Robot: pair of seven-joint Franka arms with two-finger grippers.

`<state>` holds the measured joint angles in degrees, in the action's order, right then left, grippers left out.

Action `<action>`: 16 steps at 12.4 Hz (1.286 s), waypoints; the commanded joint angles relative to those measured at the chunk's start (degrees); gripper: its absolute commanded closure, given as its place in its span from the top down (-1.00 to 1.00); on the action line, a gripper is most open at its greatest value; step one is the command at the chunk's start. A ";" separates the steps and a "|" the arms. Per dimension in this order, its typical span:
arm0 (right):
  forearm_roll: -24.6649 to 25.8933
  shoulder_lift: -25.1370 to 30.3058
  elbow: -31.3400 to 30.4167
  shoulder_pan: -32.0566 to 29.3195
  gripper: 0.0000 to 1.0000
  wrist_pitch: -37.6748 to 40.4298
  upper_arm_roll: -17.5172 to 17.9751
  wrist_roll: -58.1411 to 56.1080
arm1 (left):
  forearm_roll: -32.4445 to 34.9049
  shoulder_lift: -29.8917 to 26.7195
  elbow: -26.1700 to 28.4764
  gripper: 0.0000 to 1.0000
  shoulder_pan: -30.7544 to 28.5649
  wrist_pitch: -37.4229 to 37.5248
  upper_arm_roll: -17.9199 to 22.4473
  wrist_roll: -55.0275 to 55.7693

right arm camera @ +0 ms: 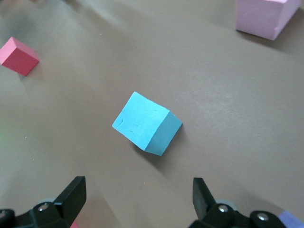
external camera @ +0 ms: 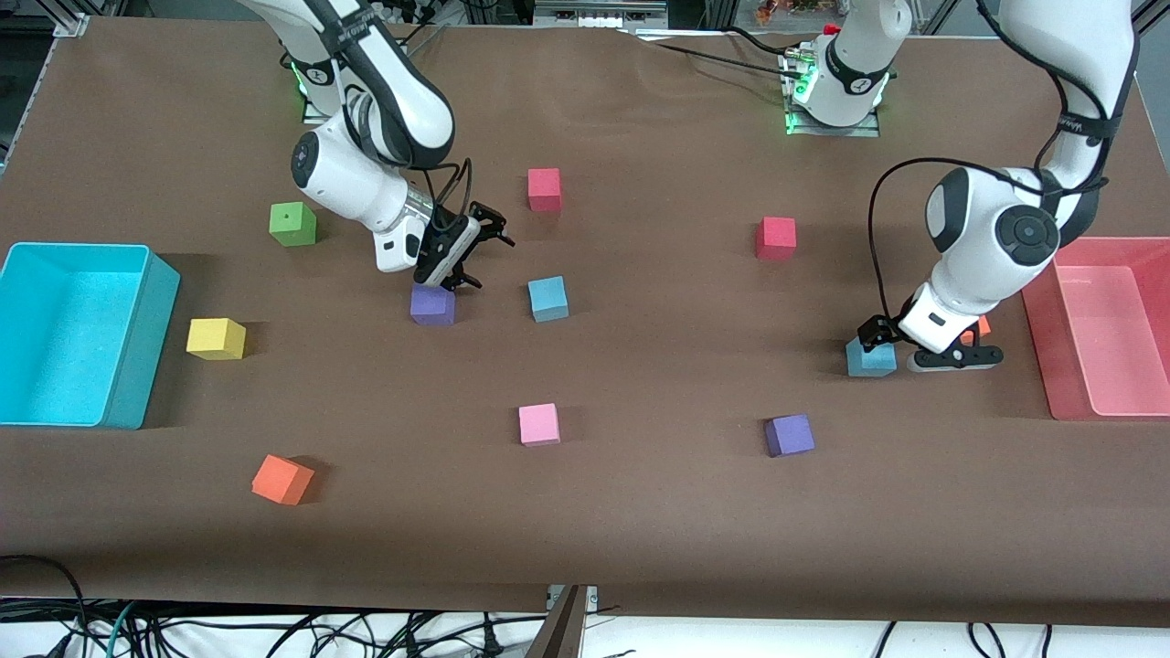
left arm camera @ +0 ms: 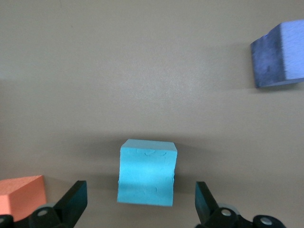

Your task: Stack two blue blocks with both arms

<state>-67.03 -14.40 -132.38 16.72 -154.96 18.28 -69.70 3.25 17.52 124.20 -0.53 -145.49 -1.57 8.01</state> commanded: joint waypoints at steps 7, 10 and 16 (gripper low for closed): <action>-49.23 -7.82 1.07 4.46 0.98 -3.86 0.18 -51.74 | 0.62 6.74 -0.89 1.00 0.36 -2.96 -0.18 -0.36; -50.31 -9.85 3.08 5.86 0.98 -3.77 -0.44 -54.13 | 0.70 6.74 -1.16 -0.36 0.62 -2.96 -0.10 -0.71; -50.31 -13.02 6.61 7.36 0.98 -3.77 -2.11 -54.40 | 0.62 -3.43 -3.69 -1.00 2.10 7.18 -0.45 -0.01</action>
<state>-115.75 -26.66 -127.06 22.99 -157.61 16.80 -122.54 3.25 21.17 121.28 0.04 -145.97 -1.85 7.98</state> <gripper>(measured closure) 0.009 0.414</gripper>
